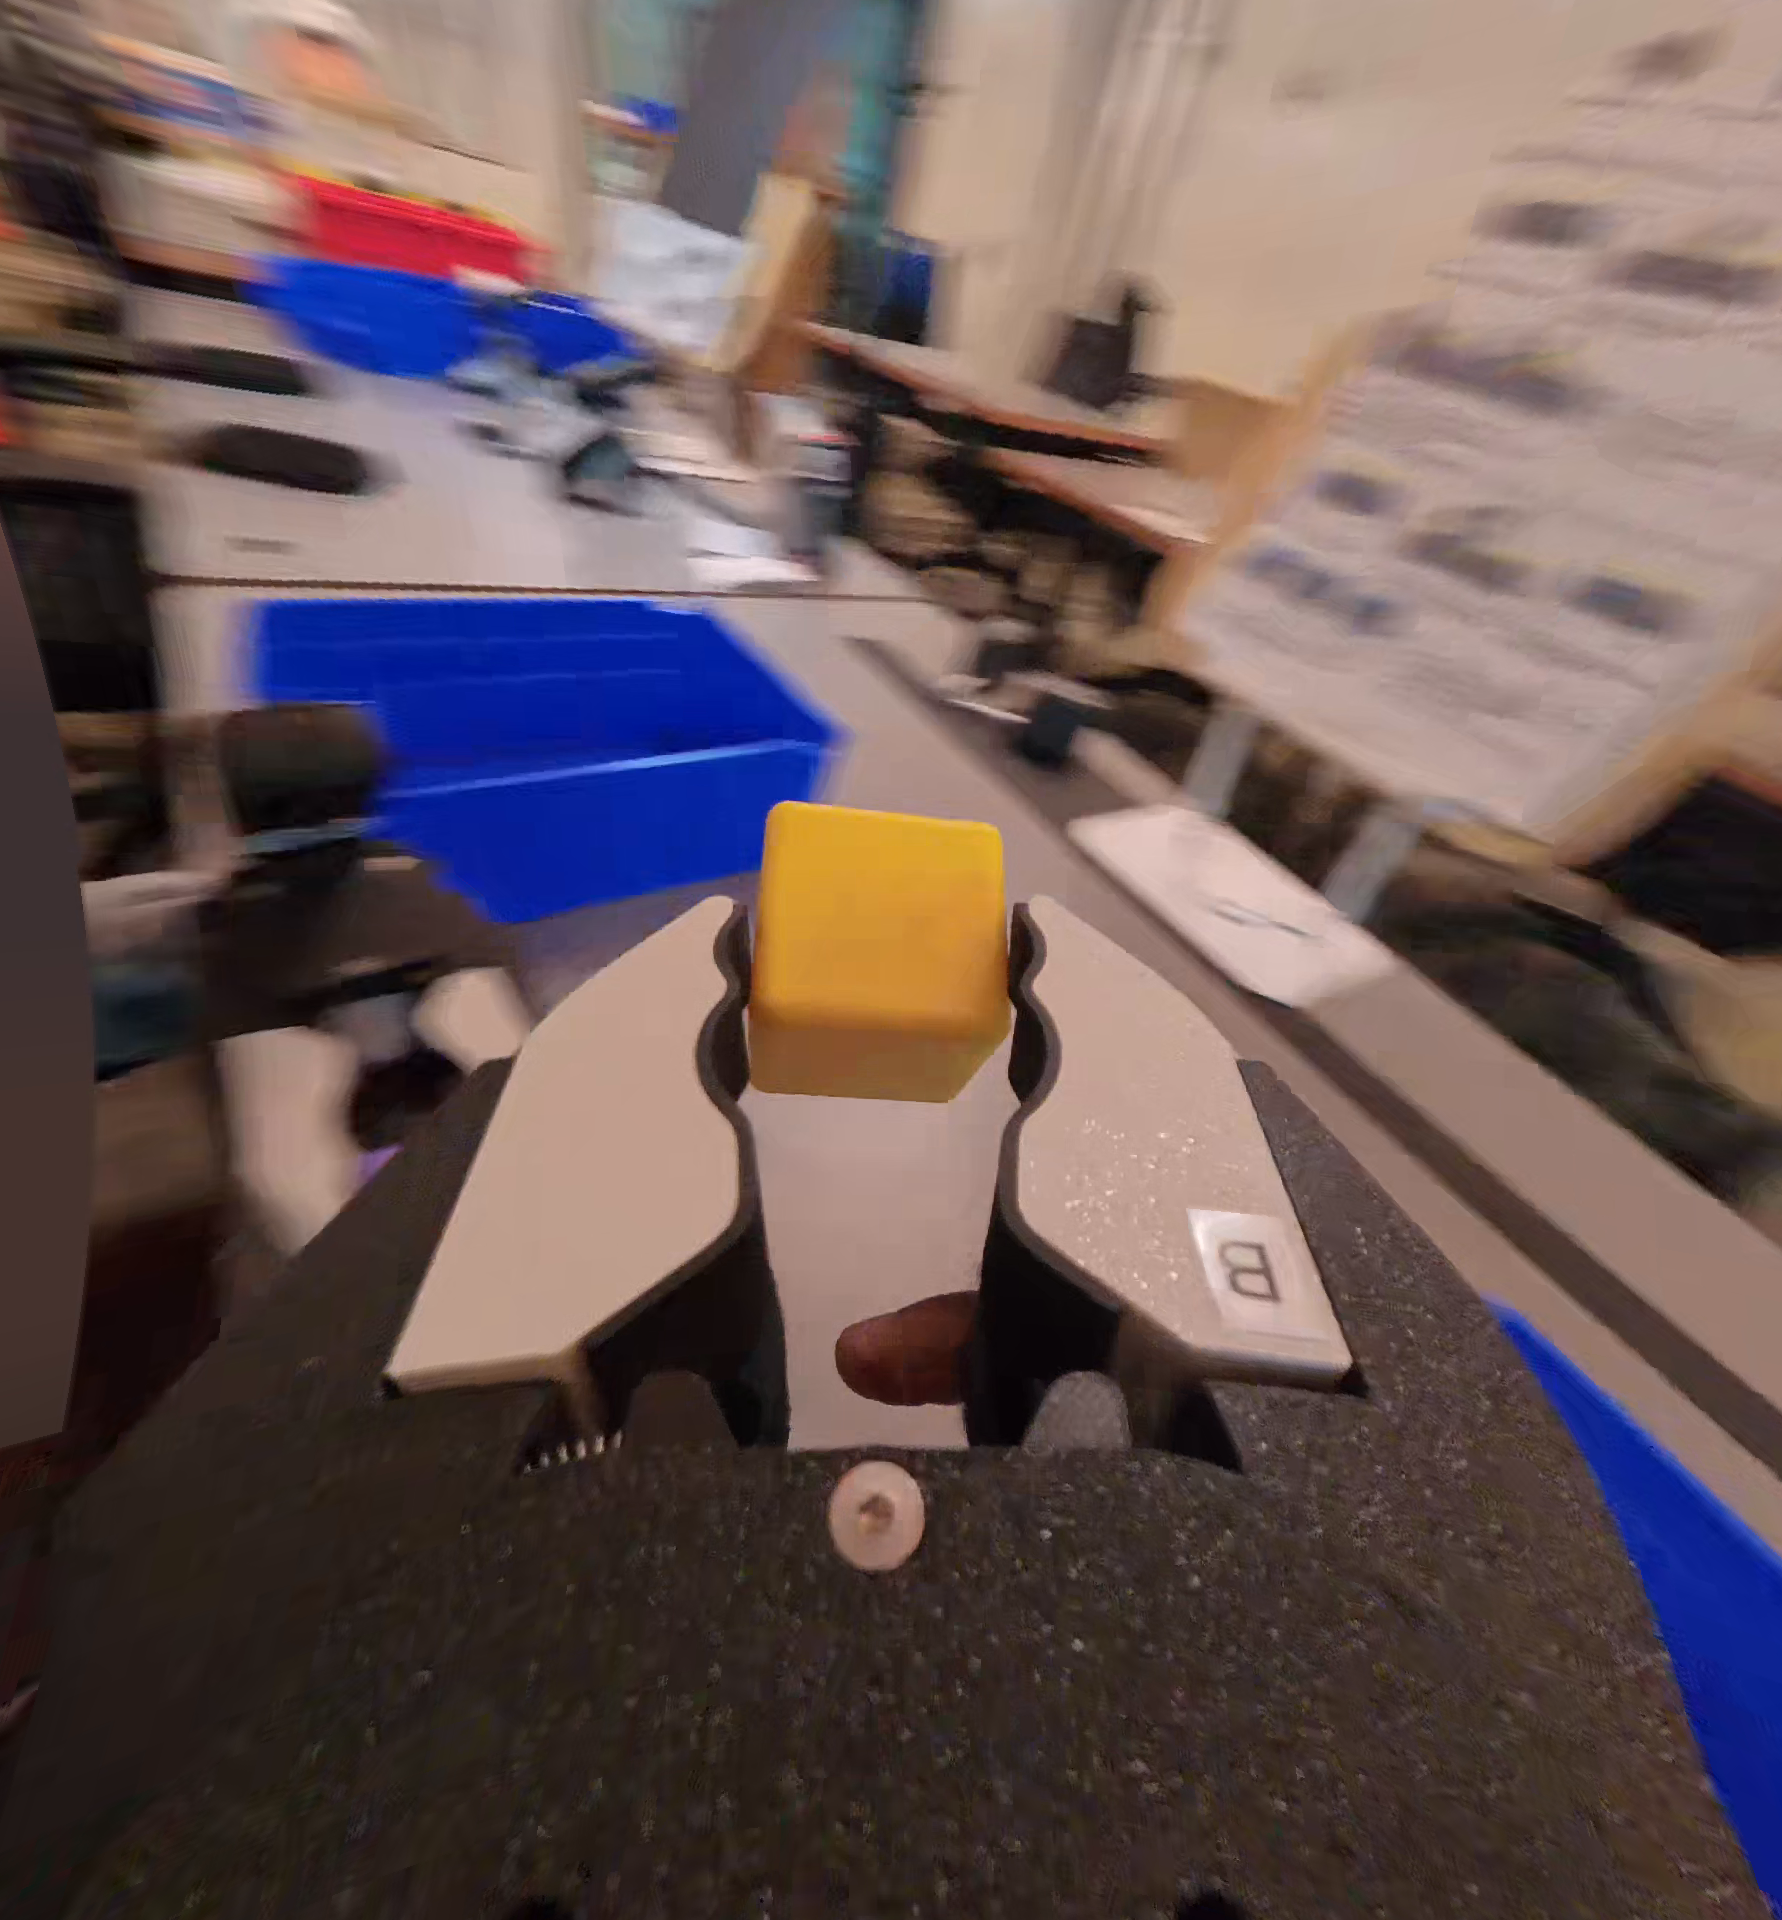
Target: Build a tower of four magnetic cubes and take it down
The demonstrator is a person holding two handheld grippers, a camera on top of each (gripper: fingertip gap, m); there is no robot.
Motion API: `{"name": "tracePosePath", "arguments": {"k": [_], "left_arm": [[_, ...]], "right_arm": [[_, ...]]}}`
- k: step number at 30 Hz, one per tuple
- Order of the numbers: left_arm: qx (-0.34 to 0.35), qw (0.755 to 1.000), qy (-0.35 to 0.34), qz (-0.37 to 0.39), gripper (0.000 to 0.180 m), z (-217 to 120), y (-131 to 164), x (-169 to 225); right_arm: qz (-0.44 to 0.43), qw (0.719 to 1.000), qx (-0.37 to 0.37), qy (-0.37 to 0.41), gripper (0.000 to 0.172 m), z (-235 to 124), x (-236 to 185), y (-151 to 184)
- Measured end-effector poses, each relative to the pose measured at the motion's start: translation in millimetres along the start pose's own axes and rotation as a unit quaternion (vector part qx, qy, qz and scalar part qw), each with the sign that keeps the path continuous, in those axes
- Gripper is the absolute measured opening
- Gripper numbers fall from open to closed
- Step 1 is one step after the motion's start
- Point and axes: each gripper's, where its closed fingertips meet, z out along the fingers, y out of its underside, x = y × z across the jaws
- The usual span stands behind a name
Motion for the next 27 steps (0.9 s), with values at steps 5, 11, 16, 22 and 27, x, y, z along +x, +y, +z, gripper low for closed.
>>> {"name": "tracePosePath", "arguments": {"k": [5, 11, 16, 22, 27], "left_arm": [[-0.001, 1.000, -0.001, 0.001, 0.050, 0, 0, 0], [-0.001, 1.000, 0.000, 0.001, 0.050, 0, 0, 0], [-0.001, 1.000, 0.001, 0.001, 0.050, 1, 0, 0], [-0.001, 1.000, 0.001, 0.001, 0.050, 1, 0, 0], [-0.001, 1.000, 0.002, 0.001, 0.050, 1, 0, 0]], "right_arm": [[0.074, 0.945, -0.117, 0.296, 0.048, -66, 143, 46], [0.192, 0.858, -0.254, 0.403, 0.048, -101, 210, 156], [0.246, 0.804, -0.326, 0.432, 0.048, -114, 219, 231], [0.283, 0.769, -0.372, 0.437, 0.048, -123, 216, 280], [0.292, 0.757, -0.390, 0.435, 0.048, -129, 212, 290]]}}
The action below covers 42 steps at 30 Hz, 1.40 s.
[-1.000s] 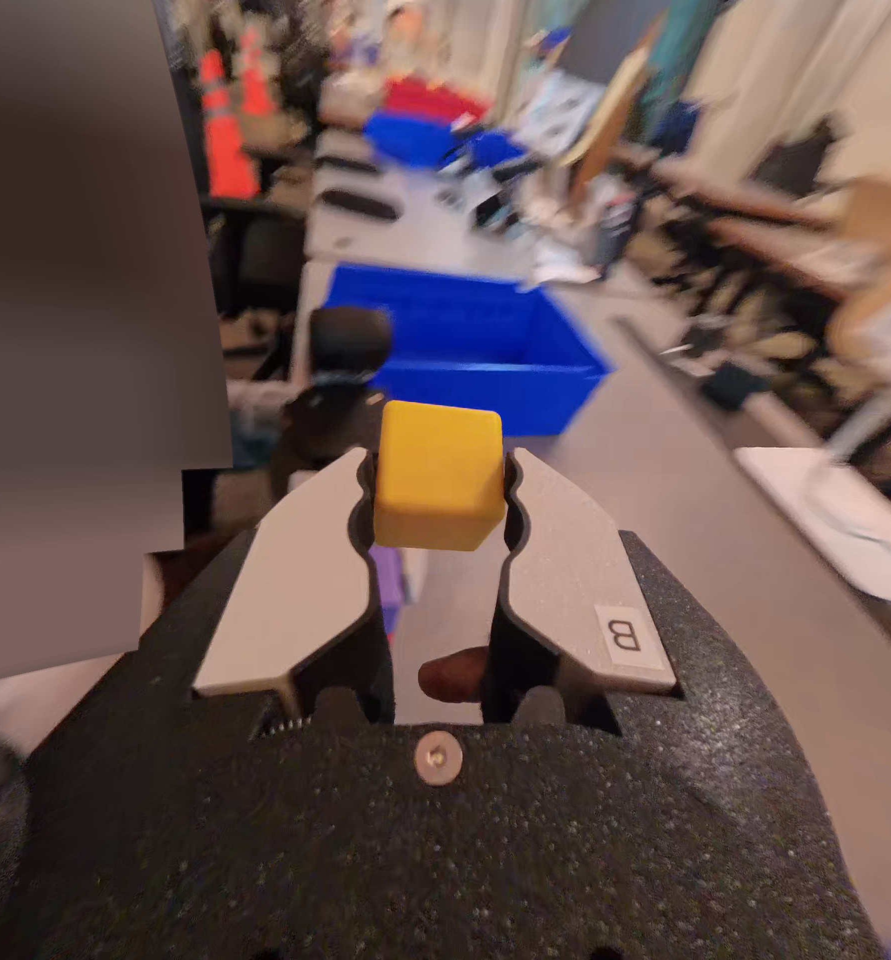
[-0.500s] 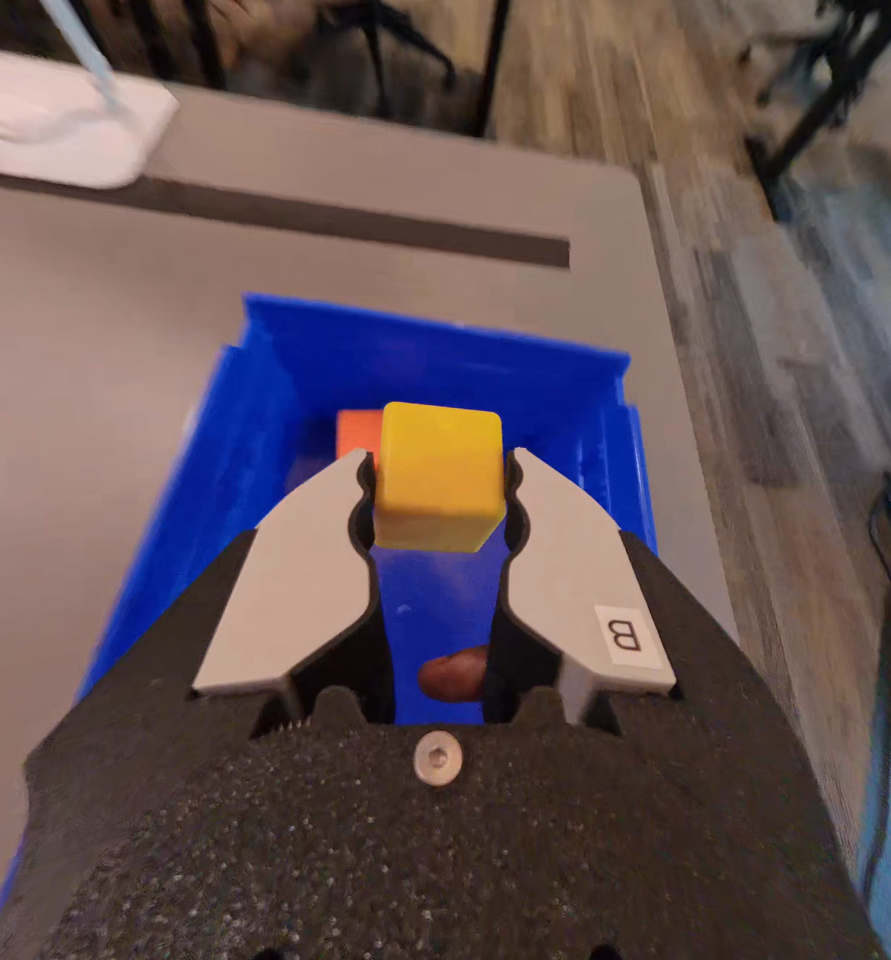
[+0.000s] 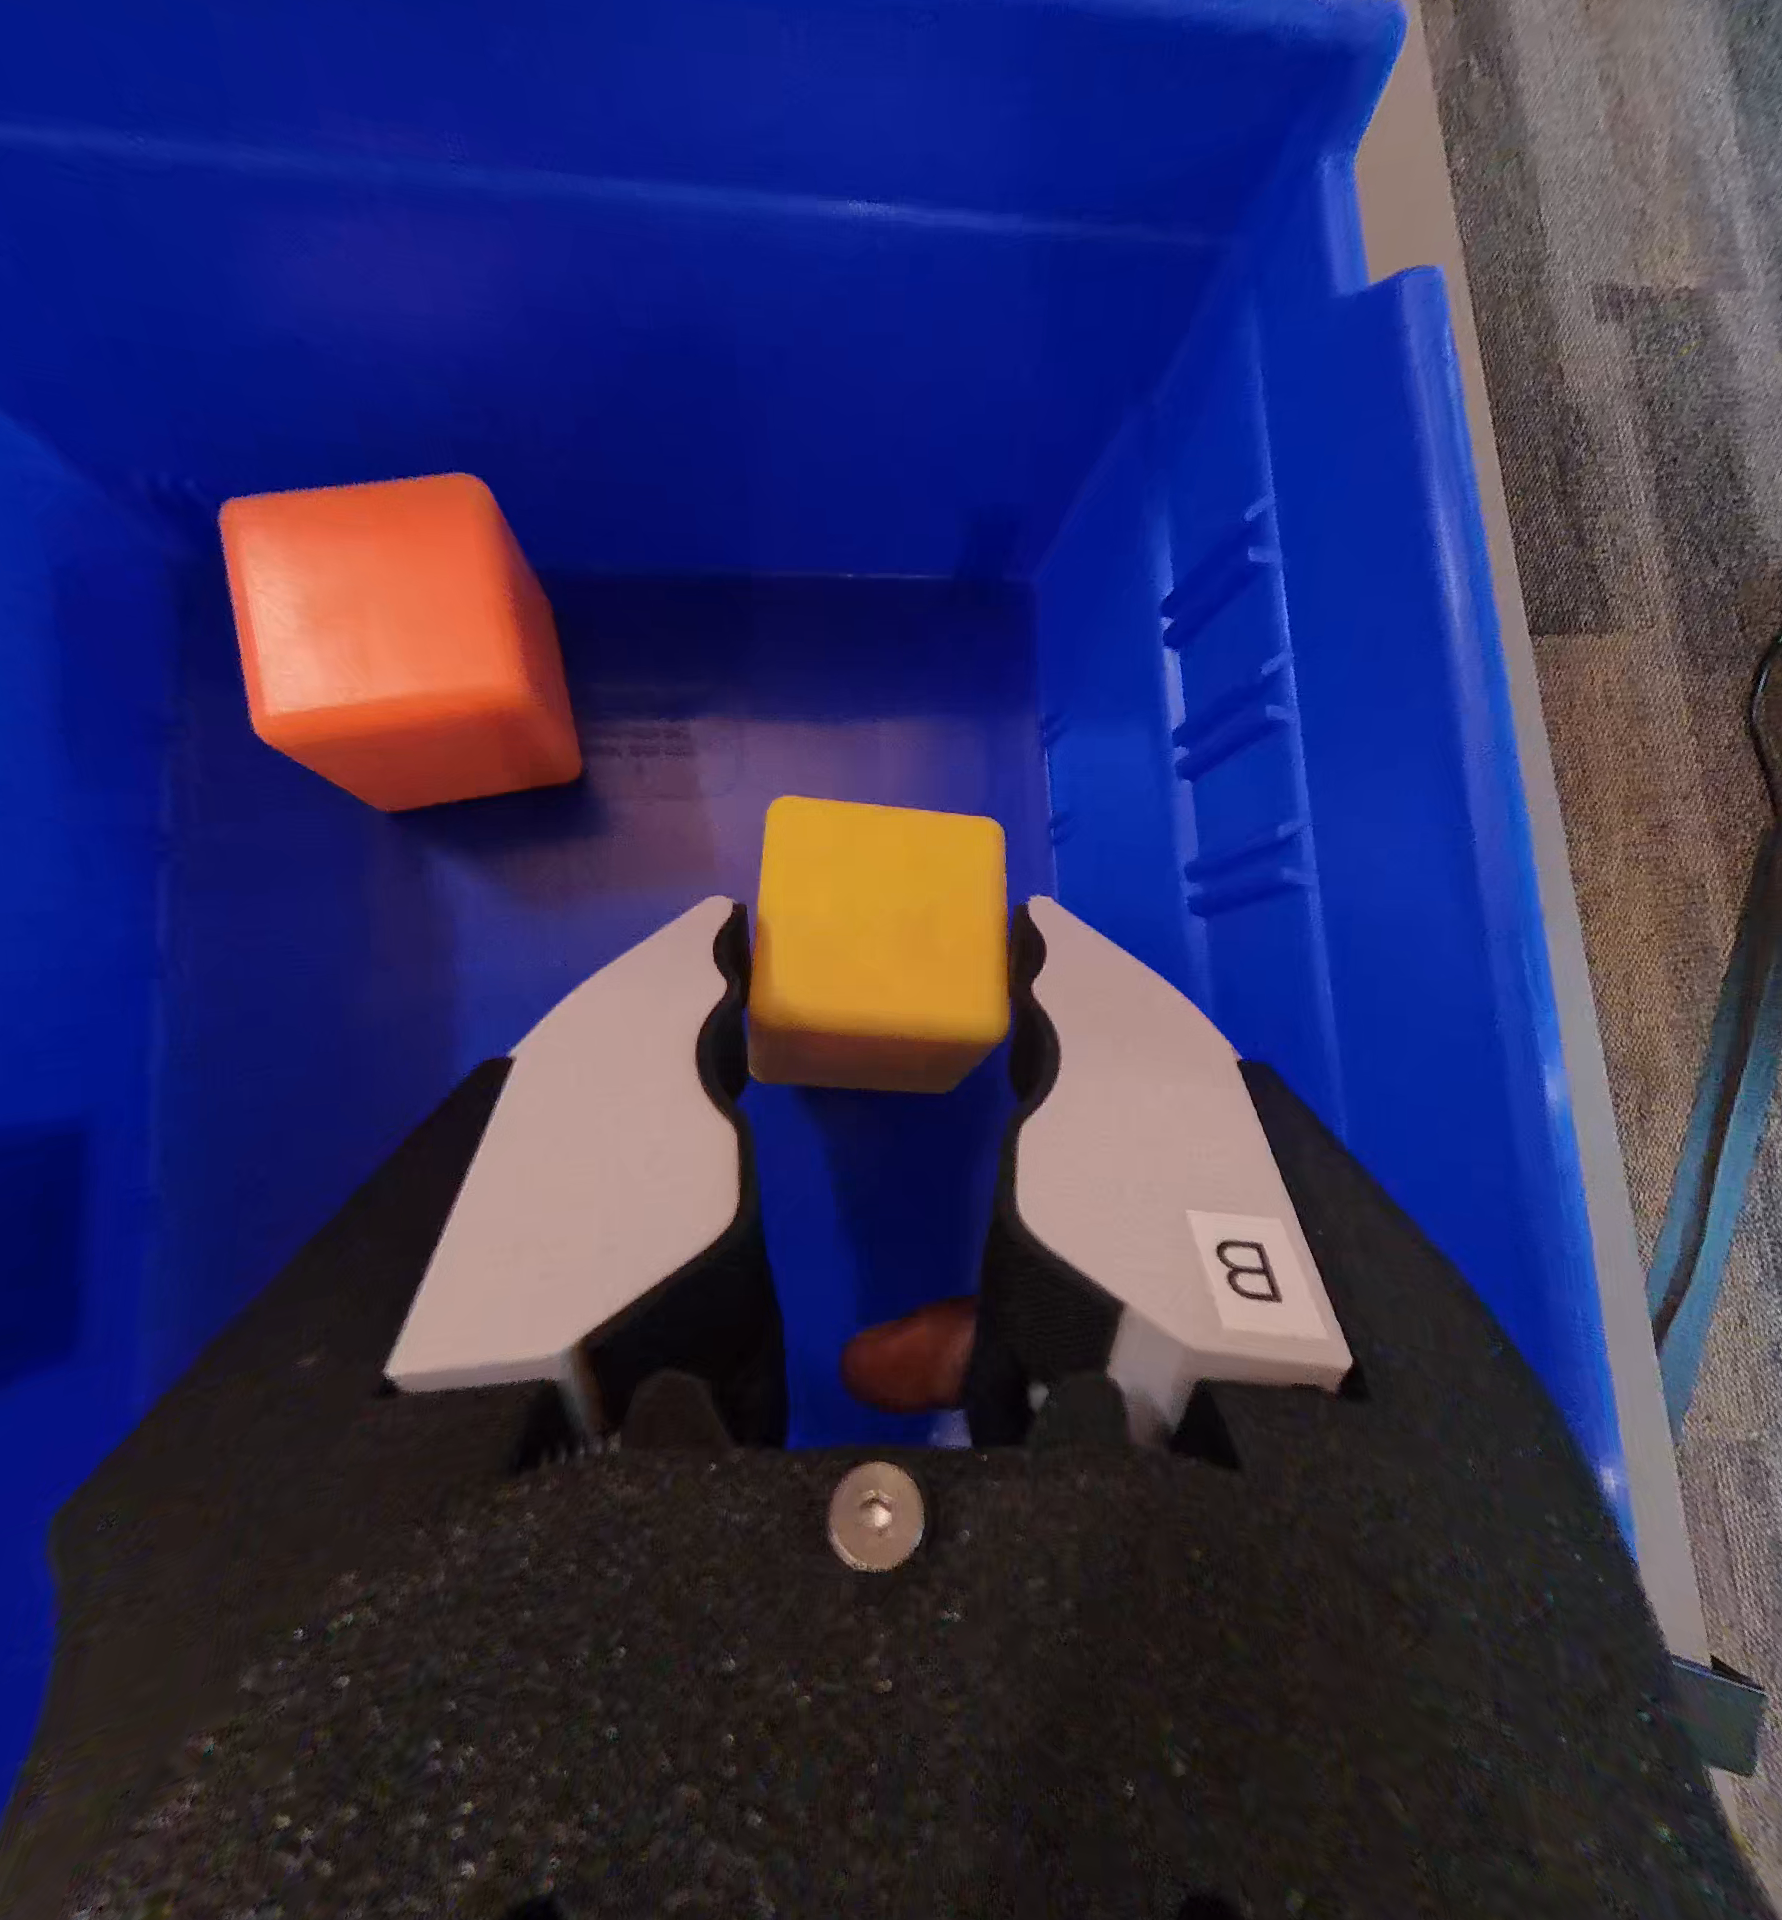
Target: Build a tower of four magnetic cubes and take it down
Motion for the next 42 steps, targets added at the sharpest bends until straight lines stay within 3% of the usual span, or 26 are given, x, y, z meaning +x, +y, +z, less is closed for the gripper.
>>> {"name": "tracePosePath", "arguments": {"k": [2, 5, 8, 10, 13, 17, 19, 22, 24, 27, 32, 34, 39, 42], "left_arm": [[0.000, 1.000, 0.000, 0.000, 0.050, 0, 0, 0], [0.003, 1.000, 0.003, -0.001, 0.050, 1, -1, 1], [0.006, 1.000, 0.002, -0.003, 0.057, 2, -2, 1], [0.007, 1.000, -0.002, -0.010, 0.082, 2, -5, 0], [-0.001, 1.000, -0.009, -0.019, 0.097, -1, -3, -2], [-0.063, 0.998, -0.013, -0.008, 0.088, 2, 24, -3], [-0.087, 0.996, -0.015, 0.009, 0.085, 5, 33, -2], [-0.111, 0.993, -0.012, 0.025, 0.077, 8, 40, 1], [-0.114, 0.993, -0.009, 0.029, 0.067, 8, 41, 1], [-0.116, 0.993, -0.008, 0.022, 0.051, 8, 43, -1], [-0.116, 0.993, -0.007, 0.023, 0.051, 7, 43, -1], [-0.116, 0.993, -0.004, 0.025, 0.051, 7, 43, -1], [-0.114, 0.993, -0.013, 0.019, 0.051, 6, 43, -4], [-0.116, 0.993, -0.012, 0.017, 0.050, 4, 44, -4]], "right_arm": [[0.001, 1.000, -0.006, -0.001, 0.048, -1, 0, 2], [0.021, 0.999, 0.024, -0.005, 0.075, -10, -1, -8], [0.037, 0.986, 0.154, -0.048, 0.082, -50, -17, -47], [0.031, 0.956, 0.264, -0.123, 0.083, -98, -46, -76], [-0.030, 0.879, 0.362, -0.308, 0.081, -186, -119, -92], [-0.217, 0.770, 0.323, -0.506, 0.082, -275, -224, -36], [-0.322, 0.732, 0.271, -0.535, 0.085, -287, -261, 9], [-0.437, 0.701, 0.194, -0.529, 0.084, -276, -298, 67], [-0.479, 0.692, 0.150, -0.518, 0.080, -261, -312, 94], [-0.503, 0.700, 0.110, -0.495, 0.074, -237, -324, 113], [-0.524, 0.688, 0.075, -0.496, 0.062, -222, -336, 134], [-0.532, 0.687, 0.090, -0.488, 0.045, -221, -339, 134], [-0.526, 0.693, 0.123, -0.477, 0.045, -224, -335, 124], [-0.453, 0.713, 0.186, -0.502, 0.044, -248, -322, 90]]}}
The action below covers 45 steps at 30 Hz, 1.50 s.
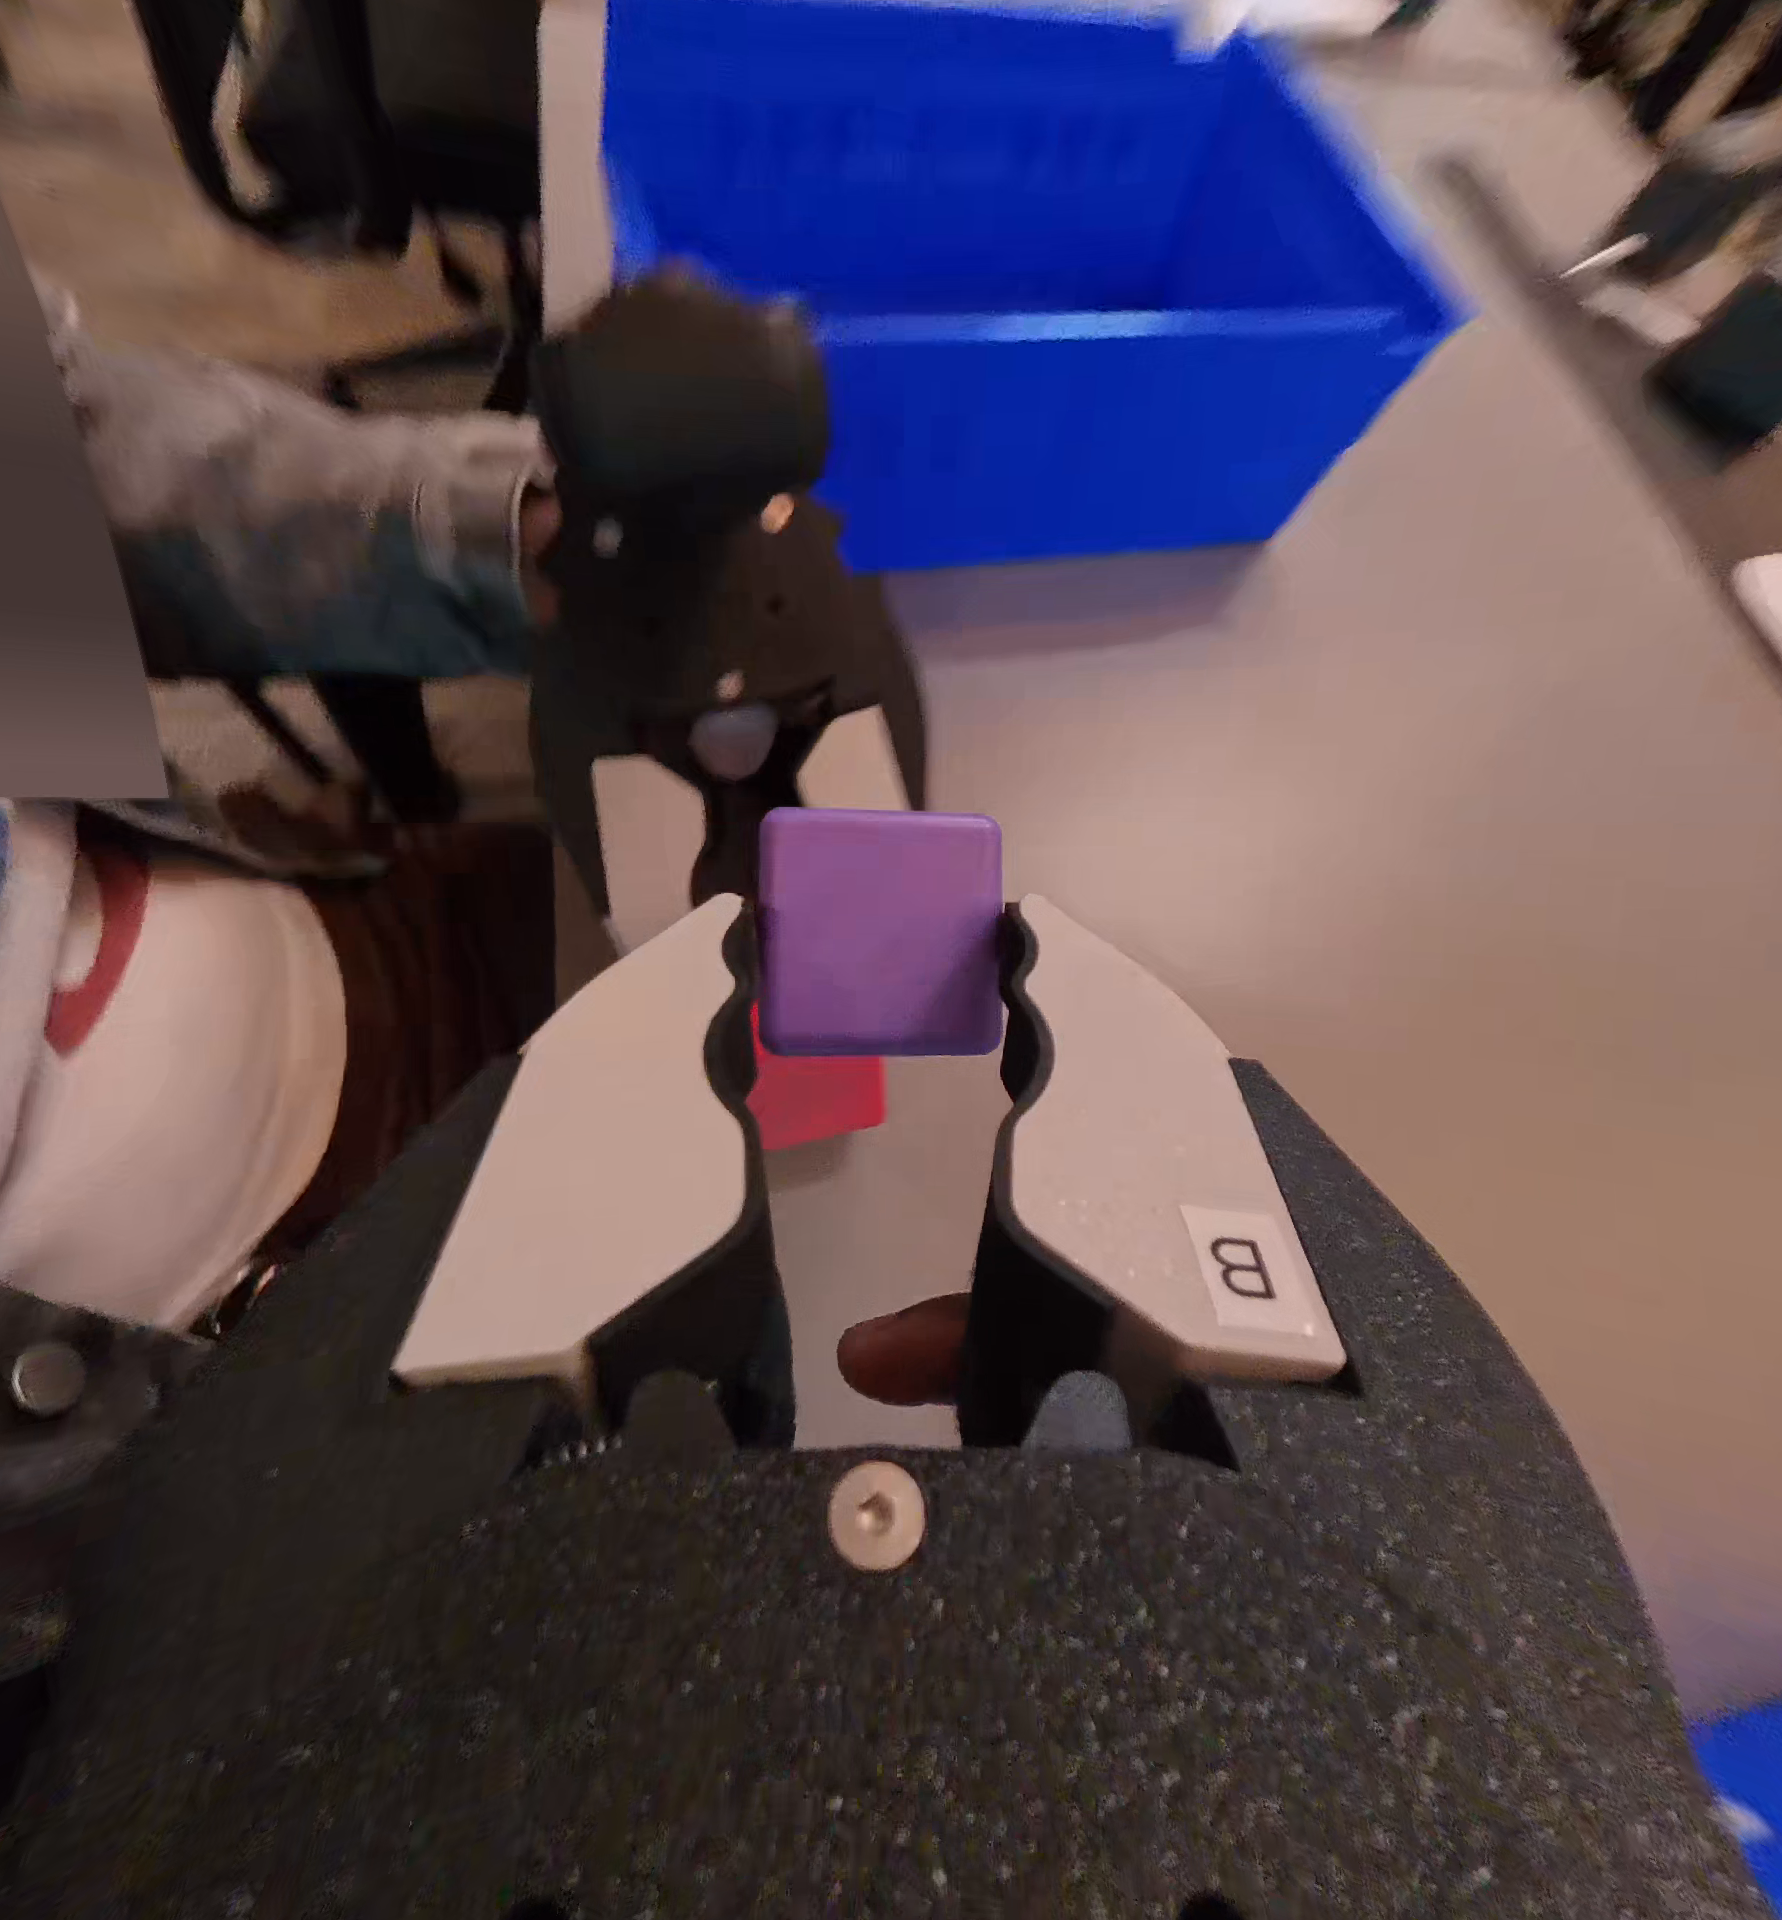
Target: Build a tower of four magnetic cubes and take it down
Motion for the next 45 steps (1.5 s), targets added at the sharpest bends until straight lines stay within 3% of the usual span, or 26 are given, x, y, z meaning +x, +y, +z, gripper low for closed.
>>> {"name": "tracePosePath", "arguments": {"k": [3, 7, 10, 13, 15, 21, 30, 32, 35, 39, 42, 45], "left_arm": [[0.000, 1.000, -0.002, 0.003, 0.051, 0, 0, 0], [0.001, 1.000, -0.003, 0.005, 0.050, 0, 0, 0], [0.001, 1.000, -0.003, 0.005, 0.050, 0, 0, 0], [0.001, 1.000, -0.003, 0.005, 0.051, 0, -1, 0], [0.001, 1.000, -0.003, 0.005, 0.050, 0, -1, 0], [0.002, 1.000, -0.005, 0.008, 0.052, 0, -1, -1], [0.002, 1.000, -0.005, 0.008, 0.051, -1, -2, -1], [0.003, 1.000, -0.005, 0.010, 0.051, 0, -2, -1], [0.004, 1.000, -0.004, 0.016, 0.054, 0, -3, 0], [0.012, 1.000, -0.007, 0.005, 0.071, -2, -6, -2], [0.008, 1.000, -0.003, 0.000, 0.083, -3, -3, -2], [-0.003, 1.000, -0.002, 0.000, 0.092, -2, -1, -2]], "right_arm": [[0.029, 0.994, 0.057, 0.091, 0.044, -50, 35, -19], [0.077, 0.973, 0.090, 0.200, 0.045, -115, 74, -16], [0.131, 0.941, 0.061, 0.307, 0.044, -158, 106, 17], [0.208, 0.893, -0.010, 0.399, 0.045, -188, 132, 70], [0.246, 0.870, -0.052, 0.424, 0.045, -193, 141, 104], [0.322, 0.840, -0.134, 0.417, 0.045, -174, 164, 179], [0.357, 0.834, -0.205, 0.367, 0.045, -139, 166, 230], [0.357, 0.836, -0.201, 0.364, 0.045, -139, 166, 229], [0.359, 0.838, -0.169, 0.375, 0.061, -147, 168, 218], [0.314, 0.841, -0.065, 0.437, 0.076, -177, 177, 171], [0.211, 0.894, 0.060, 0.392, 0.077, -174, 156, 91], [0.104, 0.965, 0.102, 0.216, 0.080, -127, 89, 22]]}}
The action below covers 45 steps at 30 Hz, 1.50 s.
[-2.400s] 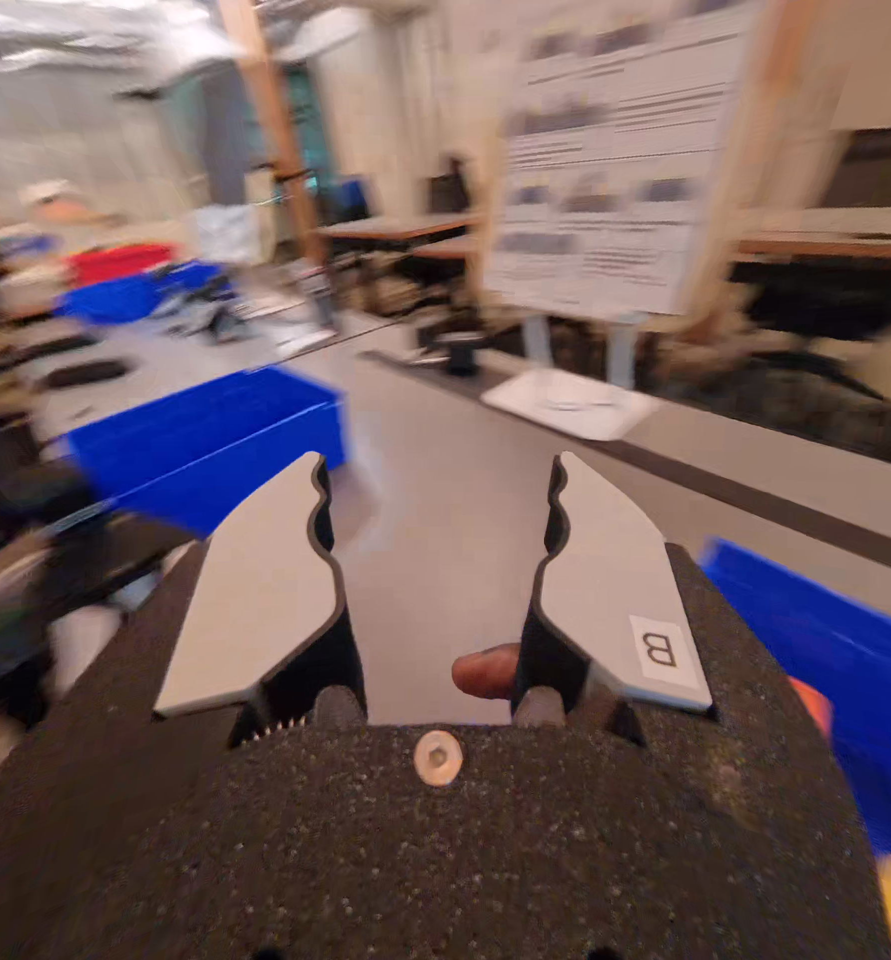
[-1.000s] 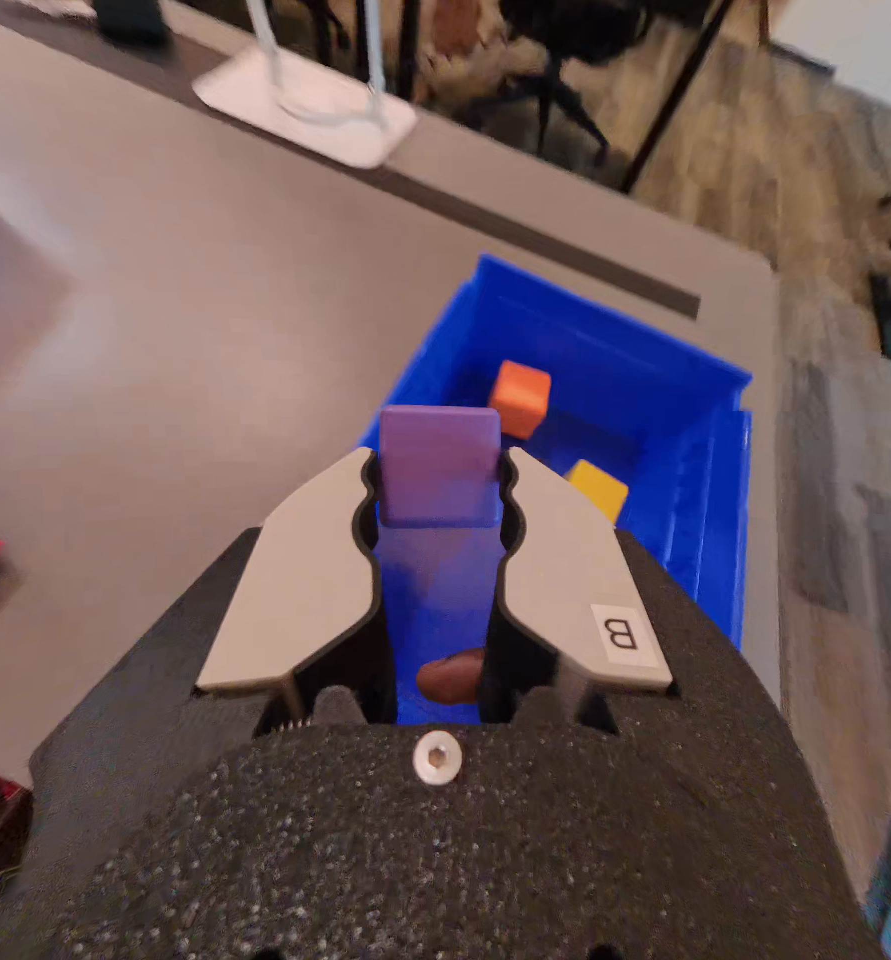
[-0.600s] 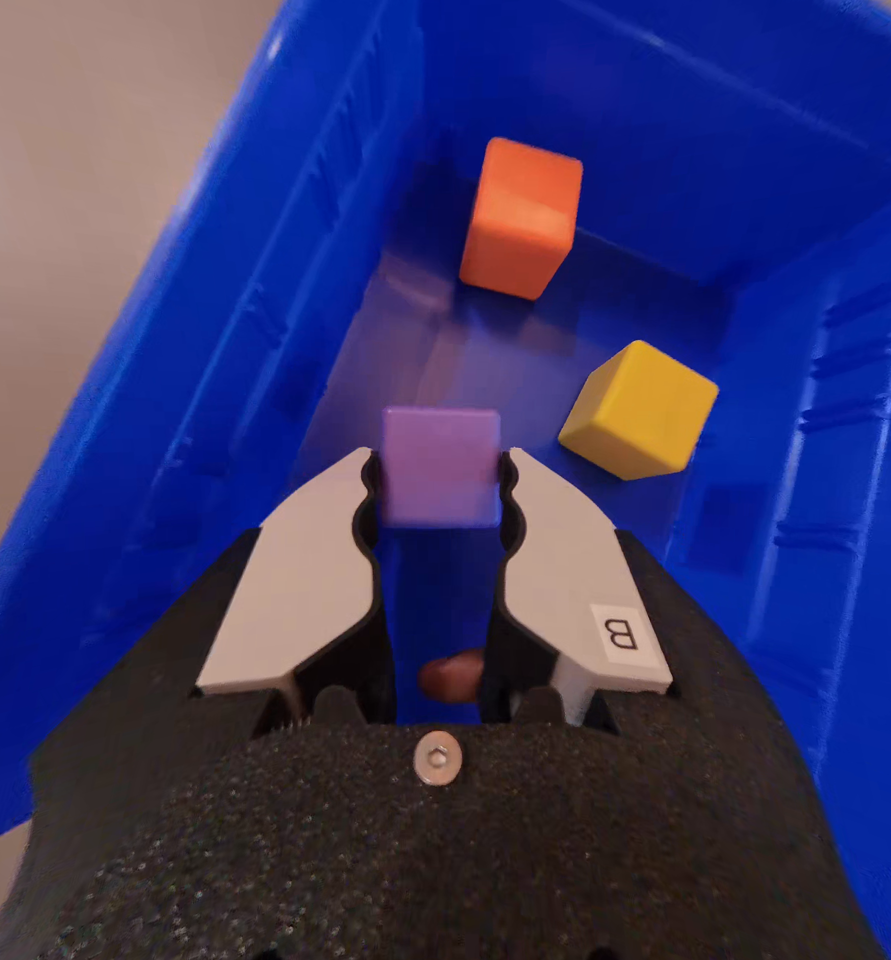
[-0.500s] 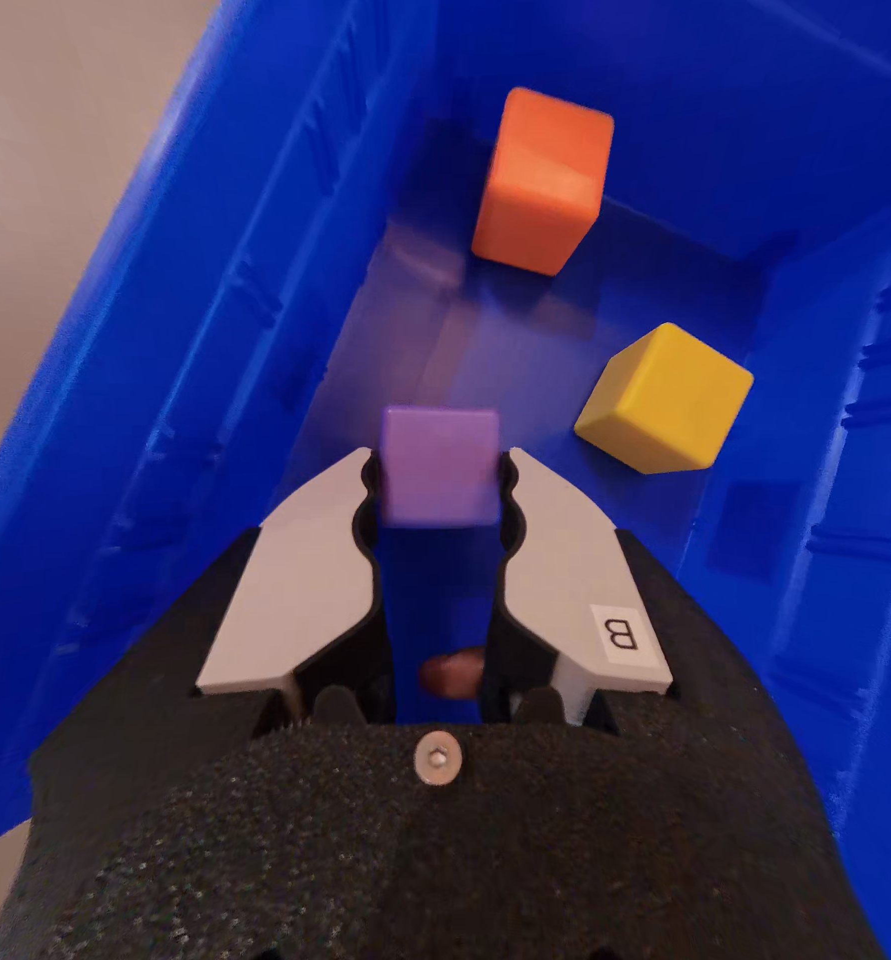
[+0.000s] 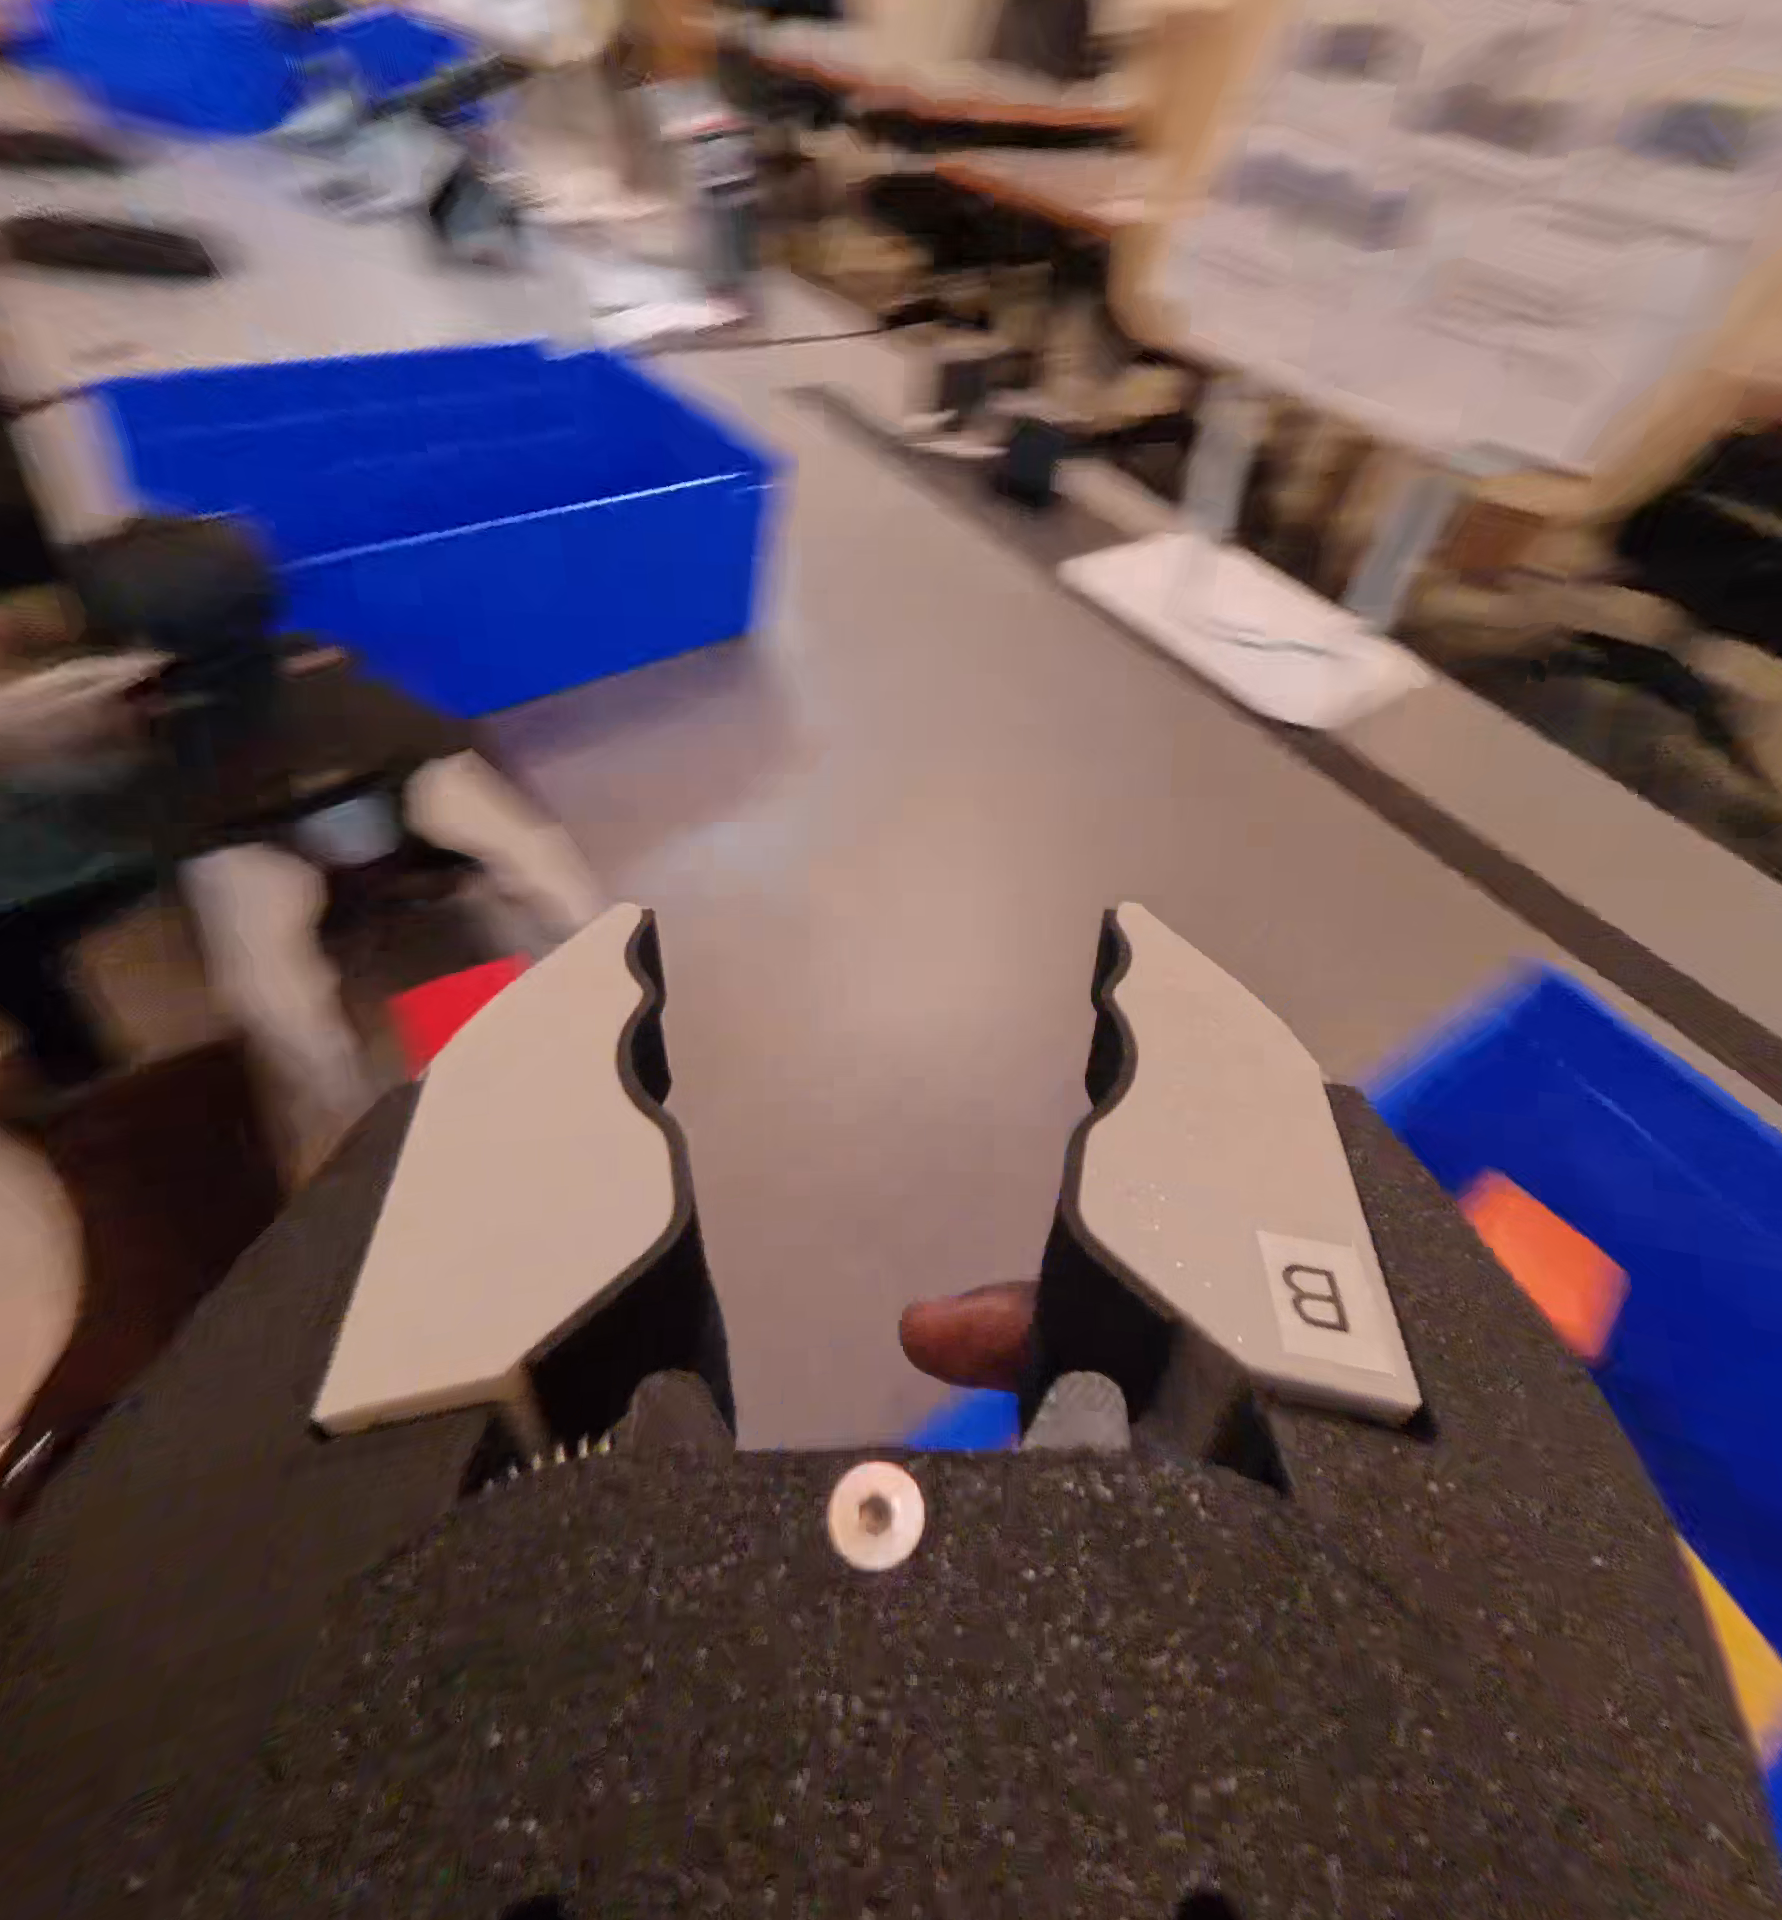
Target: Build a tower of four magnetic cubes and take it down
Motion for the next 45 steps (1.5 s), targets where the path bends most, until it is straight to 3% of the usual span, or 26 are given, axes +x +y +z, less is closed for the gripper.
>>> {"name": "tracePosePath", "arguments": {"k": [3, 7, 12, 15, 17, 20, 24, 27, 29, 32, 34, 39, 45], "left_arm": [[0.009, 1.000, 0.004, -0.004, 0.101, -2, -2, 0], [0.046, 0.999, 0.013, -0.023, 0.111, -9, -10, -2], [0.060, 0.998, 0.016, -0.031, 0.117, -13, -13, -3], [0.057, 0.998, 0.017, -0.030, 0.118, -12, -12, -2], [0.057, 0.998, 0.015, -0.031, 0.117, -12, -12, -3], [0.060, 0.998, 0.013, -0.033, 0.117, -13, -12, -3], [0.059, 0.998, 0.011, -0.036, 0.116, -13, -12, -4], [0.055, 0.998, 0.010, -0.041, 0.115, -12, -11, -5], [0.052, 0.998, 0.010, -0.042, 0.114, -11, -10, -5], [0.049, 0.998, 0.009, -0.043, 0.114, -11, -10, -6], [0.047, 0.998, 0.008, -0.042, 0.114, -10, -9, -6], [0.041, 0.998, 0.006, -0.042, 0.114, -9, -8, -6], [0.043, 0.998, 0.008, -0.044, 0.112, -9, -8, -5]], "right_arm": [[-0.097, 0.980, -0.074, -0.155, 0.080, 25, -84, 13], [-0.154, 0.938, -0.186, -0.250, 0.072, 60, -141, 54], [-0.172, 0.911, -0.277, -0.252, 0.070, 91, -153, 94], [-0.183, 0.902, -0.296, -0.254, 0.065, 100, -159, 106], [-0.197, 0.896, -0.312, -0.247, 0.046, 103, -157, 113], [-0.195, 0.904, -0.289, -0.247, 0.046, 100, -154, 104], [-0.157, 0.949, -0.211, -0.175, 0.046, 71, -117, 60], [-0.123, 0.978, -0.164, -0.038, 0.045, 27, -59, 31], [-0.090, 0.981, -0.157, 0.070, 0.045, -9, -15, 28], [-0.014, 0.954, -0.206, 0.218, 0.046, -63, 51, 59], [0.052, 0.927, -0.252, 0.275, 0.045, -88, 84, 95], [0.166, 0.888, -0.312, 0.293, 0.046, -99, 120, 167], [0.202, 0.864, -0.358, 0.289, 0.046, -96, 128, 205]]}}
